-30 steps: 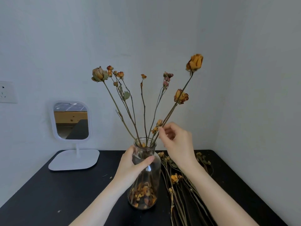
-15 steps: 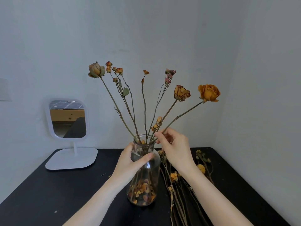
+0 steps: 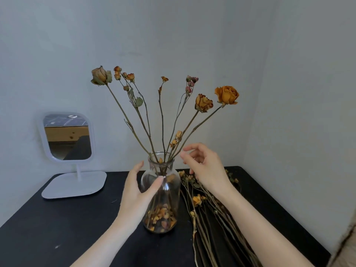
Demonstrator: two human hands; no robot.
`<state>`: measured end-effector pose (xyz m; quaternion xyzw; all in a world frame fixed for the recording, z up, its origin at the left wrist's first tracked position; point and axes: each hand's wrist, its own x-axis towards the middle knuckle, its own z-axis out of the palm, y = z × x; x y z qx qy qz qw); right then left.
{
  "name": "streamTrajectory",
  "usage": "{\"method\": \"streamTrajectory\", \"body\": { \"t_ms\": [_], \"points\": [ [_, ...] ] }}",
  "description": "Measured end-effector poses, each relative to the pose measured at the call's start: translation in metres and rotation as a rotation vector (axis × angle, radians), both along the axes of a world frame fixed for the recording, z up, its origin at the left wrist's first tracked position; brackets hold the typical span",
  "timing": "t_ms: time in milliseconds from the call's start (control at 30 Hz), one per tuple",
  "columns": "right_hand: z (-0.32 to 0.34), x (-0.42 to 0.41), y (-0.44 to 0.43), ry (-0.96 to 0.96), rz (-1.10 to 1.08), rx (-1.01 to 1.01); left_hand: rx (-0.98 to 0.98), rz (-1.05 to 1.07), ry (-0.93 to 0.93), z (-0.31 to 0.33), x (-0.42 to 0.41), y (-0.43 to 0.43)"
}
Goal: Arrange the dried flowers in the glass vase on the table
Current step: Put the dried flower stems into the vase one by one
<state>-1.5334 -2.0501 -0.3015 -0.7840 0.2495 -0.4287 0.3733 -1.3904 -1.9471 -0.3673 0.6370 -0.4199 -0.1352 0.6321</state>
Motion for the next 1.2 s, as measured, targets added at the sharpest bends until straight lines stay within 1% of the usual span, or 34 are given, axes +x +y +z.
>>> {"method": "streamTrajectory", "body": {
  "t_ms": [67,100,167,200,267,333,400,467,533,667,767,933,1033,1200],
  "points": [
    [-0.005,-0.015,-0.005,0.01,-0.019,0.035,-0.115,0.141,-0.124,-0.013,-0.009,0.016],
    [-0.01,-0.022,-0.009,0.02,-0.042,0.05,-0.15,0.171,-0.196,-0.02,-0.015,0.024],
    [-0.021,-0.039,-0.02,0.065,-0.117,0.07,-0.157,0.101,-0.332,-0.032,-0.029,0.037],
    [-0.027,-0.047,-0.027,0.102,-0.163,0.084,-0.124,0.017,-0.397,-0.035,-0.036,0.04],
    [-0.04,-0.065,-0.04,0.195,-0.246,0.132,0.014,-0.164,-0.511,-0.041,-0.05,0.037],
    [-0.054,-0.081,-0.05,0.315,-0.299,0.192,0.16,-0.252,-0.594,-0.047,-0.062,0.025],
    [-0.066,-0.095,-0.055,0.432,-0.313,0.231,0.313,-0.238,-0.582,-0.05,-0.07,0.007],
    [-0.076,-0.102,-0.056,0.512,-0.313,0.239,0.478,-0.195,-0.564,-0.053,-0.078,-0.009],
    [-0.082,-0.104,-0.054,0.577,-0.307,0.234,0.61,-0.14,-0.592,-0.057,-0.083,-0.022],
    [-0.09,-0.099,-0.048,0.675,-0.254,0.205,0.741,-0.058,-0.64,-0.063,-0.084,-0.032],
    [-0.094,-0.088,-0.042,0.732,-0.17,0.171,0.791,-0.068,-0.604,-0.069,-0.082,-0.035],
    [-0.107,-0.061,-0.026,0.893,-0.066,0.109,0.797,-0.064,-0.535,-0.075,-0.083,-0.037],
    [-0.11,-0.046,-0.022,0.973,-0.092,0.079,0.787,-0.049,-0.524,-0.075,-0.084,-0.039],
    [-0.112,-0.034,-0.023,1.006,-0.147,0.08,0.788,-0.03,-0.538,-0.076,-0.083,-0.041]
  ]
}}
